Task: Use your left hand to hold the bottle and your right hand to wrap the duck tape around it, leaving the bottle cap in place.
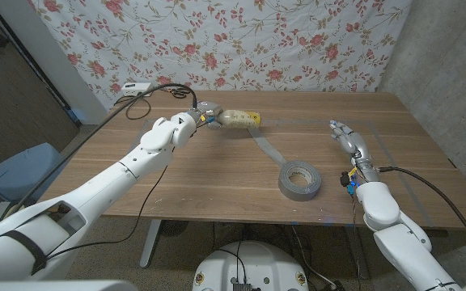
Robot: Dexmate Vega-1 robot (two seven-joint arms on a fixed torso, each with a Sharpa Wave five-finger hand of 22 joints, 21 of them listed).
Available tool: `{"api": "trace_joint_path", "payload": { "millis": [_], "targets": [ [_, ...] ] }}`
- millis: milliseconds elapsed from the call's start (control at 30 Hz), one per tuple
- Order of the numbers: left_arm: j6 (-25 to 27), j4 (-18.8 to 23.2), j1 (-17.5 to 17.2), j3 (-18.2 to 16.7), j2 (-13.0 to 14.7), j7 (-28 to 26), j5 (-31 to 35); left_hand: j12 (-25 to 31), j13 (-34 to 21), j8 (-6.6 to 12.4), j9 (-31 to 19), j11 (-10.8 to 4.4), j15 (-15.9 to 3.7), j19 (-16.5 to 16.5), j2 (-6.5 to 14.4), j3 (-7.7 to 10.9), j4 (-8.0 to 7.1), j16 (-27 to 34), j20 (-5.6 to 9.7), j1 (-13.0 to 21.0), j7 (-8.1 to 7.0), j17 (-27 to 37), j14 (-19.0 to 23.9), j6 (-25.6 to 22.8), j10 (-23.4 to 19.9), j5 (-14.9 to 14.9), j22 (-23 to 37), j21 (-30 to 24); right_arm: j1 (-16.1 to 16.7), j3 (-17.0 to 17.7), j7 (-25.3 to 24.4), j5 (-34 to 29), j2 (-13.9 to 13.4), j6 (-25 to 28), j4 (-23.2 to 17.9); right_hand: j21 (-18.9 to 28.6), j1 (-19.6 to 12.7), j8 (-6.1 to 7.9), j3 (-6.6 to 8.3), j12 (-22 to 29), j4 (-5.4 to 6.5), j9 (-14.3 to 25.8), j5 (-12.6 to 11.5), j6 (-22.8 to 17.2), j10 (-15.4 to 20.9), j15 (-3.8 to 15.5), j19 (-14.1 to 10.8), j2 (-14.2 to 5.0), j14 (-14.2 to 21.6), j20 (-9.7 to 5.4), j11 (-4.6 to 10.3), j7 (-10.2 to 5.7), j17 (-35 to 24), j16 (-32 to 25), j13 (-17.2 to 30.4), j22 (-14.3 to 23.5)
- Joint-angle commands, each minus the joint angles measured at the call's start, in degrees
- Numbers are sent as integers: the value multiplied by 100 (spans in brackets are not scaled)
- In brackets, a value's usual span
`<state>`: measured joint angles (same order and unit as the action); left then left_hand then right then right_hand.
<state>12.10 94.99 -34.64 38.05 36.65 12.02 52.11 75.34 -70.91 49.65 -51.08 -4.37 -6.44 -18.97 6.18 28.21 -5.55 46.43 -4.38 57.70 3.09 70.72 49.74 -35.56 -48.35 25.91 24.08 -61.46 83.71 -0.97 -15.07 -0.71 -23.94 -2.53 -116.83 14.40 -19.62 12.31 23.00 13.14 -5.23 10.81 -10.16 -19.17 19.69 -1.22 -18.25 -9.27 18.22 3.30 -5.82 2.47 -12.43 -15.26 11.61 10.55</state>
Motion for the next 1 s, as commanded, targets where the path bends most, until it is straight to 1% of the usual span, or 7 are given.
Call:
{"api": "trace_joint_path", "payload": {
  "millis": [33, 200, 467, 500, 667, 833, 1000],
  "targets": [
    [-248, 121, -257, -172, 182, -830, -217, 129, -34, 38, -380, 25, -39, 37, 563, 516, -423, 124, 17, -10, -3, 14, -68, 24, 17, -7, -24, -58, 427, -175, 550, -1582, -380, 3765, -1692, 29, 14, -16, -58, 5, -79, 15, 29, -54, 41, 25, -27, 218, 106, 153, 7, 0, -32, -52, 36, 21],
    [-343, 127, -283, -194, 187, -1046, -269, 282, -32, 25, -336, 7, -51, 63, 553, 571, -422, 268, 29, -60, -11, 7, -118, 18, 71, -13, -71, -107, 290, -492, 1129, -2152, -645, 4917, -2114, 10, 82, -34, -167, -32, -103, 21, 37, -35, -29, 26, 1, 387, 31, 224, 30, 4, -59, -29, 51, 29],
    [-371, 258, -353, -253, 216, -1189, -341, 478, -28, 45, -330, 3, -45, 99, 545, 629, -414, 433, 36, -123, 0, -2, -194, 3, 130, -24, -130, -182, -350, -1726, 1891, -3463, -1386, 6951, -2580, -18, 104, -72, -259, -105, -147, 34, 12, 56, -222, 94, 44, 500, -160, 243, 66, -16, -95, 33, 80, 39],
    [-373, 257, -352, -252, 217, -1194, -343, 495, -28, 46, -329, 11, -47, 102, 546, 636, -414, 448, 32, -129, -1, -3, -202, 4, 144, -25, -136, -189, -370, -1751, 1926, -3504, -1388, 6993, -2579, -22, 99, -73, -268, -107, -157, 36, 8, 61, -231, 130, 51, 518, -175, 242, 79, -14, -97, 38, 83, 39],
    [-356, 350, -393, -284, 250, -1191, -376, 591, -26, 47, -311, 7, -57, 110, 541, 668, -409, 527, 35, -158, 15, -8, -234, 3, 179, -29, -171, -227, -789, -2353, 2507, -3860, -1886, 7767, -2718, -49, 49, -98, -298, -141, -218, 42, -23, 146, -346, 182, 99, 590, -254, 239, 124, -33, -105, 67, 100, 40],
    [-336, 412, -439, -301, 271, -1230, -370, 700, -24, 64, -339, -5, -63, 123, 539, 702, -403, 617, 32, -190, 4, -12, -260, 40, 216, -37, -208, -275, -1096, -2776, 2899, -4099, -2201, 8251, -2783, -55, -37, -91, -289, -145, -278, 46, -54, 158, -378, 220, 100, 615, -292, 221, 149, -31, -106, 83, 110, 39],
    [-324, 476, -467, -311, 293, -1232, -362, 778, -23, 52, -282, 7, -71, 131, 539, 724, -402, 674, 34, -214, -5, -15, -293, 8, 240, -44, -235, -311, -1036, -2928, 3879, -5366, -2031, 8251, -2635, -65, -138, -108, -292, -158, -348, 49, -89, 239, -448, 228, 105, 674, -355, 212, 183, -64, -105, 109, 122, 36]
  ]
}}
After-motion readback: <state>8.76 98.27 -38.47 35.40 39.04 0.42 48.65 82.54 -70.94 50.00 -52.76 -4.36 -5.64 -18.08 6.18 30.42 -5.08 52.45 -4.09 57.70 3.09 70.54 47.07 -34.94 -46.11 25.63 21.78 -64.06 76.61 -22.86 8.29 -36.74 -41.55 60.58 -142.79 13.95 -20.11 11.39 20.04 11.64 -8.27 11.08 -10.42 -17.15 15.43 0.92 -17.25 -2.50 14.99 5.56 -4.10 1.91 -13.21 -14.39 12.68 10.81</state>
